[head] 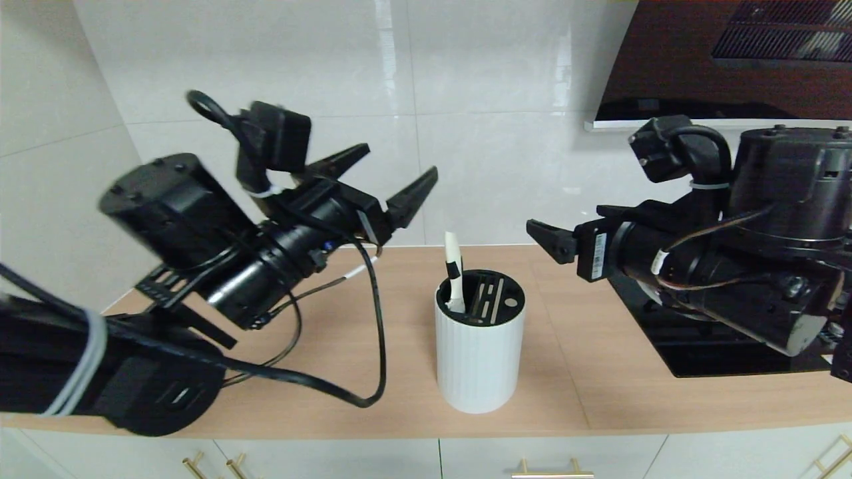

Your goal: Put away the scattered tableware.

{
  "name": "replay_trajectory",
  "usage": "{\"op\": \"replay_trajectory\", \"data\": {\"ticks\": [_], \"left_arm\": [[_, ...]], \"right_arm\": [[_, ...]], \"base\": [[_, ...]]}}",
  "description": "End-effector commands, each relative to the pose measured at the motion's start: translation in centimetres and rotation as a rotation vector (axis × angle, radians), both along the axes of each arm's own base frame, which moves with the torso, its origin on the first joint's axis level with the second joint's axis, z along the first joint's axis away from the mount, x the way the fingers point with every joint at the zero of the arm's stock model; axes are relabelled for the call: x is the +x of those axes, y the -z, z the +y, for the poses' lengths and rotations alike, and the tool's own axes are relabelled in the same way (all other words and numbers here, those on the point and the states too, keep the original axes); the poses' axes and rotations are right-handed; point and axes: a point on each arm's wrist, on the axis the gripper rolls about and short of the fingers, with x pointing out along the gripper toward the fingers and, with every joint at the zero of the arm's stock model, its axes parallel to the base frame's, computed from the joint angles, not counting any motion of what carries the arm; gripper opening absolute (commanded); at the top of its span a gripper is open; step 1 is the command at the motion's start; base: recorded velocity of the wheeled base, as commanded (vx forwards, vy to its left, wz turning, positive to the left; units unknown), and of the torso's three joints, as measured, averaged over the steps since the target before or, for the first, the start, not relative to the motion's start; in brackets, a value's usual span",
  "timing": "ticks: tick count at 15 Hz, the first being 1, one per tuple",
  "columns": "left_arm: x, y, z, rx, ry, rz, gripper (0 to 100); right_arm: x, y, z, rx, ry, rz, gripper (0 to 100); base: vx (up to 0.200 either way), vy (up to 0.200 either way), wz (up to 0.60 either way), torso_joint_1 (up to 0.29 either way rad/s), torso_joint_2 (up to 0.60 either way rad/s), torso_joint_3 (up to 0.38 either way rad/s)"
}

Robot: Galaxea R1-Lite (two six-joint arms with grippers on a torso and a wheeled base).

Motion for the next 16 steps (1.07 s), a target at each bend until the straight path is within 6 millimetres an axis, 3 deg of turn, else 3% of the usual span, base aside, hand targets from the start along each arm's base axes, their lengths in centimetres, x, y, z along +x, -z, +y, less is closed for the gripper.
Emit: {"op": "replay_trajectory", "data": {"ticks": [1, 2, 5, 7, 8, 10, 11, 13, 15, 16], "left_arm": [[-7.1, -3.3, 5.4, -0.061, -0.075, -0.065, 100], [-9.2, -3.1, 6.8, -0.059, -0.095, -0.062, 100], [-15.6, -2.6, 11.4, -0.057, -0.223, -0.064, 100], [-23.2, -1.7, 13.9, -0.091, -0.257, -0.047, 100], [-24.7, -1.4, 14.3, -0.093, -0.253, -0.039, 100], [-33.2, 0.9, 16.4, -0.077, -0.256, 0.025, 100], [-35.7, 1.5, 16.9, -0.069, -0.262, 0.052, 100], [-36.7, 1.3, 17.3, -0.170, -0.327, 0.119, 100], [-36.8, 1.1, 16.9, -0.227, -0.397, 0.106, 100], [-36.7, 1.3, 16.4, -0.237, -0.446, 0.115, 100]], "right_arm": [[-2.1, -0.7, -2.9, 0.029, 0.034, -0.044, 100], [-3.1, -1.0, -3.9, 0.038, 0.041, -0.060, 100], [-7.4, -1.4, -9.6, 0.085, 0.156, -0.127, 100], [-12.3, 1.4, -14.9, 0.133, 0.312, -0.156, 100], [-13.2, 1.8, -15.5, 0.154, 0.328, -0.167, 100], [-18.7, 2.3, -17.4, 0.214, 0.372, -0.285, 100], [-20.6, 2.6, -17.9, 0.192, 0.368, -0.300, 100], [-23.4, 3.8, -18.7, 0.136, 0.371, -0.277, 100], [-24.9, 5.0, -19.0, 0.140, 0.403, -0.297, 100], [-25.7, 6.5, -18.8, 0.125, 0.492, -0.315, 100]], "base": [[0.000, 0.000, 0.00, 0.000, 0.00, 0.000], [0.000, 0.000, 0.00, 0.000, 0.00, 0.000], [0.000, 0.000, 0.00, 0.000, 0.00, 0.000], [0.000, 0.000, 0.00, 0.000, 0.00, 0.000], [0.000, 0.000, 0.00, 0.000, 0.00, 0.000], [0.000, 0.000, 0.00, 0.000, 0.00, 0.000], [0.000, 0.000, 0.00, 0.000, 0.00, 0.000], [0.000, 0.000, 0.00, 0.000, 0.00, 0.000], [0.000, 0.000, 0.00, 0.000, 0.00, 0.000], [0.000, 0.000, 0.00, 0.000, 0.00, 0.000]]}}
